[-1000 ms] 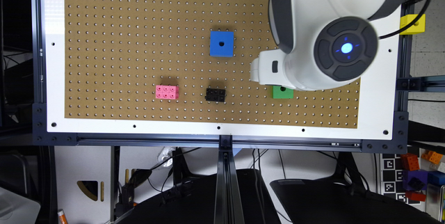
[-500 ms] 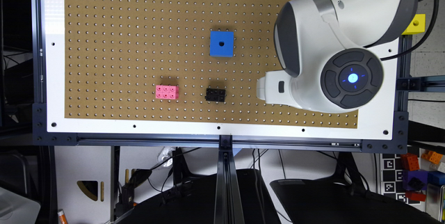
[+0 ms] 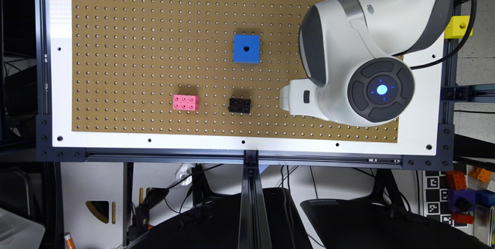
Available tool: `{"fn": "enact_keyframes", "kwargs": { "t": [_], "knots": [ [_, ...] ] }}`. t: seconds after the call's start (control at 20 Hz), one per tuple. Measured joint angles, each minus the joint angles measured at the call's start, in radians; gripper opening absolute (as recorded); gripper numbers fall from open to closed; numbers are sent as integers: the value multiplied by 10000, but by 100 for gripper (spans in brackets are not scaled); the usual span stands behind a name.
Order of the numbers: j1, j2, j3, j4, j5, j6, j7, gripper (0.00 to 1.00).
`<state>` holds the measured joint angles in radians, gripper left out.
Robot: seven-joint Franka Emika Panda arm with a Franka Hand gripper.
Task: Pick up green block.
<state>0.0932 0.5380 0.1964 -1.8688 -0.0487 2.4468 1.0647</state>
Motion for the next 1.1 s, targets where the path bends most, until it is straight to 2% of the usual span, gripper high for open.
{"fn": "enact_keyframes", "kwargs": {
  "t": [0.1, 0.3, 0.95, 1.1],
  "knots": [
    [0, 175, -9, -4, -16, 41, 0, 100],
    [1, 660, -45, 15, -105, 415, 0, 100],
    [8, 691, -50, 23, -134, 420, 0, 100],
    [15, 1019, -67, 33, -189, 706, 8, 100]
  ]
}}
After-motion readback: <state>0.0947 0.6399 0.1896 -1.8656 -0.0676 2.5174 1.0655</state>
